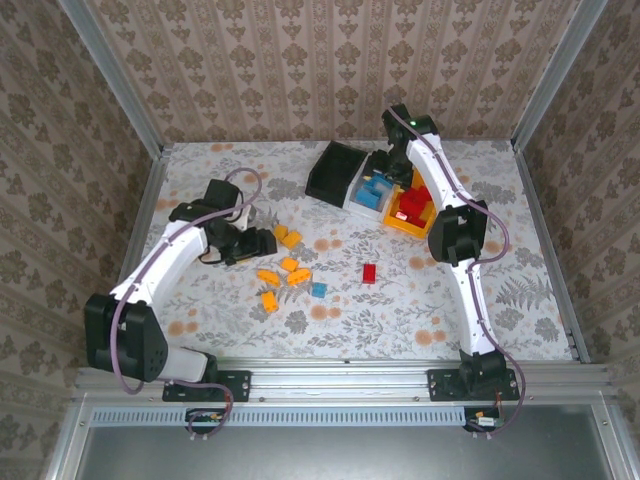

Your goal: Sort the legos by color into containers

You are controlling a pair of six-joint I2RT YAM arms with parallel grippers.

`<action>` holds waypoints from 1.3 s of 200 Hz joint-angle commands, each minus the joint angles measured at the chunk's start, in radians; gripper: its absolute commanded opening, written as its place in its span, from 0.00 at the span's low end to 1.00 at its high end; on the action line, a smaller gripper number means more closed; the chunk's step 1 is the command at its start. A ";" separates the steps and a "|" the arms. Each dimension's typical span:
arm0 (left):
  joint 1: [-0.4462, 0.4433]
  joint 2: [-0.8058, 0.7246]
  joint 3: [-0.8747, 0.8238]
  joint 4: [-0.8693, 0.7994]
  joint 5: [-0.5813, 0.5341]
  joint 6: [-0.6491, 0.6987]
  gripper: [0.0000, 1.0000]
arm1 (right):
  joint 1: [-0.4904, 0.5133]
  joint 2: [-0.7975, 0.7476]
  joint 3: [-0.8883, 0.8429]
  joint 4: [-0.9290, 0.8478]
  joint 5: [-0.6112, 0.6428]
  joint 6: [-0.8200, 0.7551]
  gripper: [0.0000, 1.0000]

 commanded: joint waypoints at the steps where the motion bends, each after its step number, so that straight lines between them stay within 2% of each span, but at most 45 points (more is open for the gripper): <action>1: -0.016 0.018 0.030 -0.012 -0.011 0.004 0.70 | -0.006 -0.022 0.020 -0.010 -0.021 -0.004 0.80; 35: -0.027 0.039 0.030 0.020 -0.003 0.002 0.70 | -0.003 -0.093 0.008 -0.047 -0.033 -0.045 0.80; 57: -0.034 0.062 0.041 0.047 0.007 0.001 0.70 | 0.016 -0.172 -0.070 -0.061 -0.031 -0.092 0.81; 103: -0.044 0.143 0.085 0.100 0.046 -0.002 0.70 | 0.118 -0.420 -0.491 0.041 0.036 -0.112 0.81; 142: -0.046 0.206 0.118 0.125 0.087 0.000 0.70 | 0.234 -0.538 -0.803 0.103 0.079 -0.050 0.81; 194: -0.046 0.247 0.147 0.128 0.109 0.014 0.70 | 0.345 -0.552 -1.046 0.194 0.073 0.005 0.81; 260: -0.046 0.239 0.139 0.121 0.107 0.017 0.70 | 0.347 -0.482 -1.101 0.229 0.079 0.008 0.77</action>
